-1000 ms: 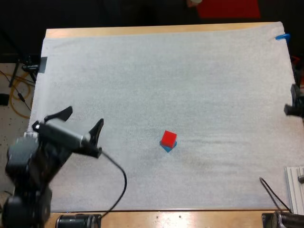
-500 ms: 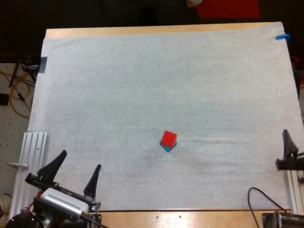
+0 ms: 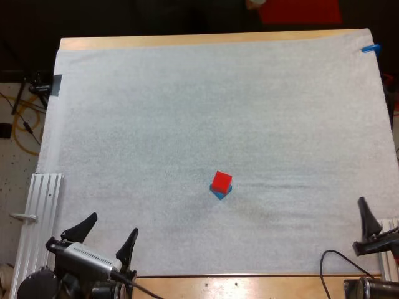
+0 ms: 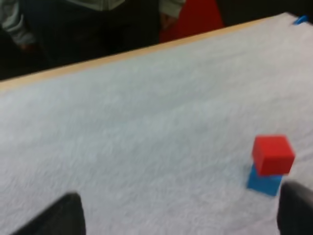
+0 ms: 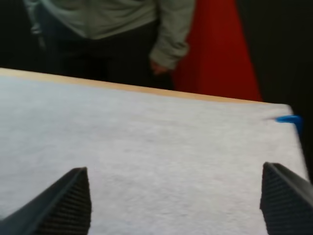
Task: Stack red cube on blue cube
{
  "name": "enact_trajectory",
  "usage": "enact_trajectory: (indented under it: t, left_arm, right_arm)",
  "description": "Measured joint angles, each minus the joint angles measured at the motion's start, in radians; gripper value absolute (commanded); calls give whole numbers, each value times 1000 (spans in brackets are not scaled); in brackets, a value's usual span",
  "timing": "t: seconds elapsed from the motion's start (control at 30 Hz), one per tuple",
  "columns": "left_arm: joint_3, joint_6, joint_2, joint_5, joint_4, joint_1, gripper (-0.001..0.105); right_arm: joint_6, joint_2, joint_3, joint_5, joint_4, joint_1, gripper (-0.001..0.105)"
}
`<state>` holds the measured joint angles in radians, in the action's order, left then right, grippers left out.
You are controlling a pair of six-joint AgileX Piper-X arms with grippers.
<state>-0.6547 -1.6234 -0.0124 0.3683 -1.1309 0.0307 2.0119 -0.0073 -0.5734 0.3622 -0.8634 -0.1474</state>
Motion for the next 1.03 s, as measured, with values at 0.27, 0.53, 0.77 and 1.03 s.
enact_trajectory:
  t: [0.27, 0.53, 0.77, 1.03]
  left_arm:
    - [152, -3, 0, -23, 108, 0, 76]
    - [180, -4, 0, -24, 170, 0, 76]
    - [180, -4, 0, -24, 169, 0, 76]
    - [180, -4, 0, -24, 169, 0, 76]
  right_arm:
    - [-7, 0, 44, 12, -116, 0, 70]
    - [-7, 0, 65, 13, -158, 0, 70]
    - [-7, 0, 67, 12, -158, 0, 70]
    - [-7, 0, 67, 12, -158, 0, 70]
